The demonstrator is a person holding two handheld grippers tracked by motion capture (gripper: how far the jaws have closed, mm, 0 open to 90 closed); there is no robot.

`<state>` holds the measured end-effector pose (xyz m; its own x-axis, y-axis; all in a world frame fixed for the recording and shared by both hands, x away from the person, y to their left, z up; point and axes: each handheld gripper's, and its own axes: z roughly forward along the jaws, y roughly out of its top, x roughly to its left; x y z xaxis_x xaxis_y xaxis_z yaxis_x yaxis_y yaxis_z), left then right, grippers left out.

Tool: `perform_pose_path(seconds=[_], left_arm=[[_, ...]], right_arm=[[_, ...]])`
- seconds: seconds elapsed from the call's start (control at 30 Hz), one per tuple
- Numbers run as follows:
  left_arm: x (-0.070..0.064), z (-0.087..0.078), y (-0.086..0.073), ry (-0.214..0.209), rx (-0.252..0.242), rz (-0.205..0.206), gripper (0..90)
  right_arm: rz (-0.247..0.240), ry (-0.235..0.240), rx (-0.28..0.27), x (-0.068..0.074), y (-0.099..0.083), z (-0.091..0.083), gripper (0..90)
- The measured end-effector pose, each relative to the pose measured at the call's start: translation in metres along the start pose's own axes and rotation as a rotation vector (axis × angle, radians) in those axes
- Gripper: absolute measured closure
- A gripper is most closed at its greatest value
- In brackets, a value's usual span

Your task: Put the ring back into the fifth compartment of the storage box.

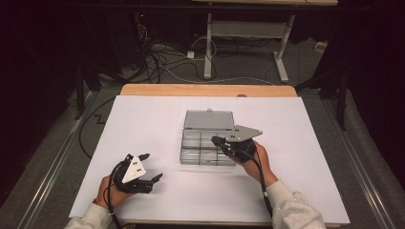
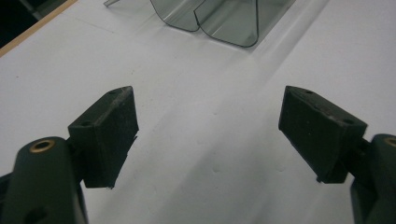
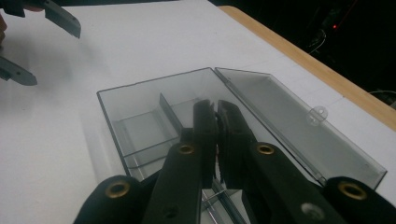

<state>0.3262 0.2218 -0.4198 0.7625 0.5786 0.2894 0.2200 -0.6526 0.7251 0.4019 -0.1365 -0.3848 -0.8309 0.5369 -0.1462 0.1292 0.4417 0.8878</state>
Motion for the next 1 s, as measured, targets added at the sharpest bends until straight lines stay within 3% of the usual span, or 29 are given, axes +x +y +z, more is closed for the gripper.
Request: perform_pose_path(seconds=[0.53,1.0], left_arm=[[-0.001,0.001,0.000,-0.006,0.004,0.004,19.1],[-0.002,0.000,0.001,-0.006,0.006,0.014,19.1]], right_arm=[[0.015,0.024,0.064,0.007,-0.008,0.024,87.2],[0.029,0.028,0.094,0.009,-0.017,0.028,84.1]])
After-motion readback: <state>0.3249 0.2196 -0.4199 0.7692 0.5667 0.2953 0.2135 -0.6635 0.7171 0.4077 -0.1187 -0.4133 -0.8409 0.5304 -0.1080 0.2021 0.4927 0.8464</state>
